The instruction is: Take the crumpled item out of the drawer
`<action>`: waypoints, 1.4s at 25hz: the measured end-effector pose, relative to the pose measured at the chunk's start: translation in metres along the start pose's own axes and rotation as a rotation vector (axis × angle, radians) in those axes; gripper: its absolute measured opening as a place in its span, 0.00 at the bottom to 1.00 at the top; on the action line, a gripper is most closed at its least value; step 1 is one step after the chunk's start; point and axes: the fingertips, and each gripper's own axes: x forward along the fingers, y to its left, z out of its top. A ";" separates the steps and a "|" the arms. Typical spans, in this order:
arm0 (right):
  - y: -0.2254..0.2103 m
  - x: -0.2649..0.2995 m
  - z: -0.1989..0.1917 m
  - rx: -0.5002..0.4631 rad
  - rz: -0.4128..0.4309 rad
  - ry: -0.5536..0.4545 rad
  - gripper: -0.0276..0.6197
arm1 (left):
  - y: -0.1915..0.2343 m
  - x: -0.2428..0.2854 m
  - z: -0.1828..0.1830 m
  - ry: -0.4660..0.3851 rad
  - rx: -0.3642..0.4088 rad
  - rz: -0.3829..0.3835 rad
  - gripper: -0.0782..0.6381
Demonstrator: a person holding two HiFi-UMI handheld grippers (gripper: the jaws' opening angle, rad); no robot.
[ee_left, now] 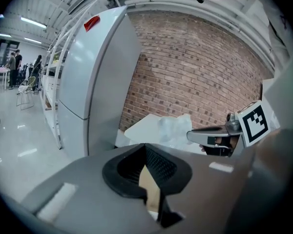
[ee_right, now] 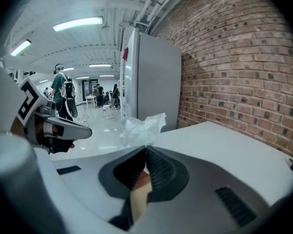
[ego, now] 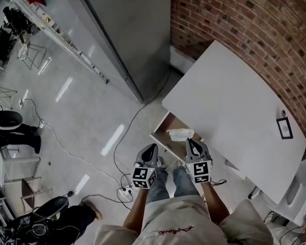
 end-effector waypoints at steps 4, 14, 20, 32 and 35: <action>-0.010 -0.005 0.031 0.000 -0.017 -0.047 0.07 | 0.002 -0.004 0.036 -0.041 0.024 0.011 0.12; -0.037 -0.039 0.103 0.004 -0.067 -0.141 0.06 | -0.013 -0.025 0.123 -0.137 0.100 0.003 0.12; -0.046 -0.048 0.141 0.000 -0.095 -0.203 0.06 | -0.012 -0.036 0.164 -0.200 0.145 0.006 0.12; -0.058 -0.059 0.155 0.009 -0.112 -0.244 0.06 | -0.008 -0.041 0.191 -0.249 0.153 0.025 0.12; -0.061 -0.065 0.151 0.001 -0.111 -0.239 0.06 | -0.014 -0.044 0.192 -0.263 0.149 0.029 0.12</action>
